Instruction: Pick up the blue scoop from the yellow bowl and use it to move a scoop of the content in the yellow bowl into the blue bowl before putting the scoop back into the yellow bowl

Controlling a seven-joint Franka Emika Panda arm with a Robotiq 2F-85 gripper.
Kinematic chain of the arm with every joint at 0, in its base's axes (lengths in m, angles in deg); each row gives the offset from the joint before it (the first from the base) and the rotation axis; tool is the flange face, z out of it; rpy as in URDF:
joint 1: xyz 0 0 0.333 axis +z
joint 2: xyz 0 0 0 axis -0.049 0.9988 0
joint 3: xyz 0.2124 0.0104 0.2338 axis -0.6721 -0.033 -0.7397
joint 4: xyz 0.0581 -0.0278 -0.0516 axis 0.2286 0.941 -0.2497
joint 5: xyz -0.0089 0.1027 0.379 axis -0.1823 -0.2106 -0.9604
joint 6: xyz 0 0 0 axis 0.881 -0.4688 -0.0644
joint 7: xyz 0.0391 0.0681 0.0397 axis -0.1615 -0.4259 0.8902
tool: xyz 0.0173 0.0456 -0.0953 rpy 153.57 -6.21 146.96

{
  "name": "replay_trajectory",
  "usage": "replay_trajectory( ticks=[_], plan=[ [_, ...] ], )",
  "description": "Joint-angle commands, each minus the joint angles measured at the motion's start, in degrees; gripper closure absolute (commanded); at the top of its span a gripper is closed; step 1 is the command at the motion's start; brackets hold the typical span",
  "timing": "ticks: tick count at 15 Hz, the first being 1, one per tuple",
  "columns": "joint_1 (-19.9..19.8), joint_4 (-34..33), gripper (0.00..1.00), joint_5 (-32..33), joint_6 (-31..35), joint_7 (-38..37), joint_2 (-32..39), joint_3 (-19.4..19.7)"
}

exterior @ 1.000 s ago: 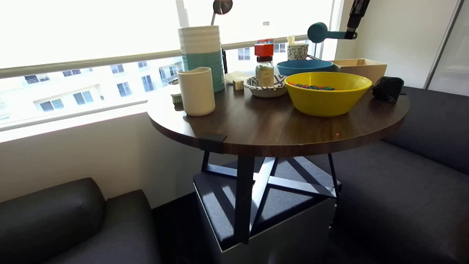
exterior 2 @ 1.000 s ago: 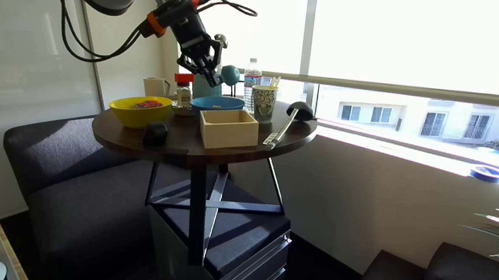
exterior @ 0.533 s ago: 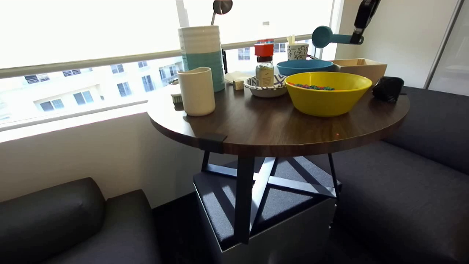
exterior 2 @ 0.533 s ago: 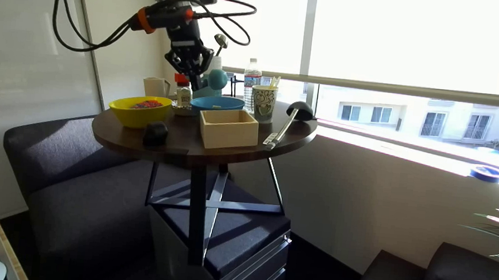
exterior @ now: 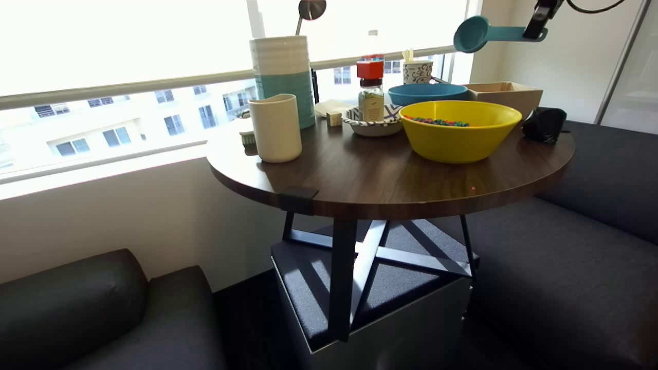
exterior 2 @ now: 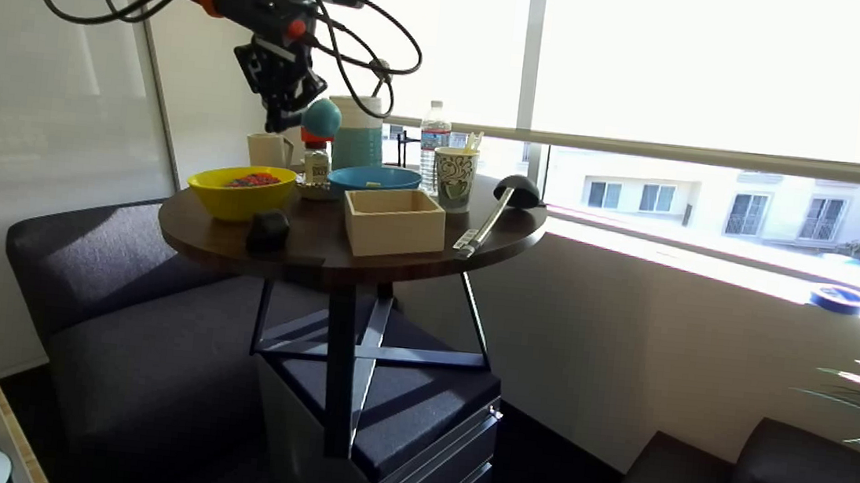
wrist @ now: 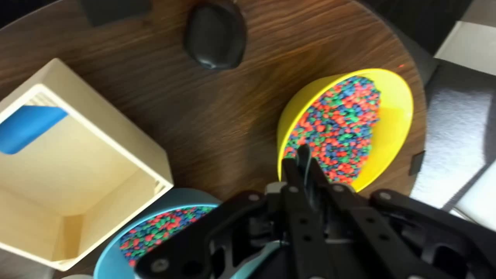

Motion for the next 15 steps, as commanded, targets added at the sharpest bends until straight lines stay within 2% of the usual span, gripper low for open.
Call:
replay_trajectory(
  ticks=[1,4,7,15],
  plan=[
    [0.55,-2.98,0.98,-6.62,-11.29,0.78,1.31,1.30],
    [0.60,-3.85,0.98,-9.94,-20.00,-0.52,3.29,0.13],
    [-0.17,-3.96,0.98,-8.46,-26.10,-3.42,6.18,-2.06],
    [-1.04,-4.97,0.98,-7.89,-26.26,-11.79,15.31,-5.94]
  ],
)
